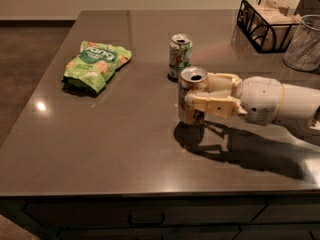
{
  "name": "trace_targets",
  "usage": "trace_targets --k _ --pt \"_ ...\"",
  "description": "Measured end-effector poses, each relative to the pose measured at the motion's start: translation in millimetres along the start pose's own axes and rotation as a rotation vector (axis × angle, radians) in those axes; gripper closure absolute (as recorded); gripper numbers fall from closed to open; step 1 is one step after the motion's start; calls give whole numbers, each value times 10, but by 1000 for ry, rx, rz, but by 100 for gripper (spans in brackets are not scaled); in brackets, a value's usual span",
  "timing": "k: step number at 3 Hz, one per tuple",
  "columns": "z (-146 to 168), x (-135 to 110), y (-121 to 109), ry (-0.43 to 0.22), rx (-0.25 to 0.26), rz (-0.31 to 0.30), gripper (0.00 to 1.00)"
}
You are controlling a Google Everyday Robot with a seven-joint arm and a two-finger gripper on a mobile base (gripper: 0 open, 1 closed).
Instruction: Place orange can upright
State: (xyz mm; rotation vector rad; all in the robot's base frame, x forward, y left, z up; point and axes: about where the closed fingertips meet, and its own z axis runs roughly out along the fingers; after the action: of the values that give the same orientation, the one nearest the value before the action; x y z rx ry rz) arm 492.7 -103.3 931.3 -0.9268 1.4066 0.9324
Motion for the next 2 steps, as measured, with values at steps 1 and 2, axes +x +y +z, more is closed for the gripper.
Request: trace_targets --k 1,2 --pt "-63 156 26 -49 -11 23 100" --pt "-92 234 44 -72 -9 22 84"
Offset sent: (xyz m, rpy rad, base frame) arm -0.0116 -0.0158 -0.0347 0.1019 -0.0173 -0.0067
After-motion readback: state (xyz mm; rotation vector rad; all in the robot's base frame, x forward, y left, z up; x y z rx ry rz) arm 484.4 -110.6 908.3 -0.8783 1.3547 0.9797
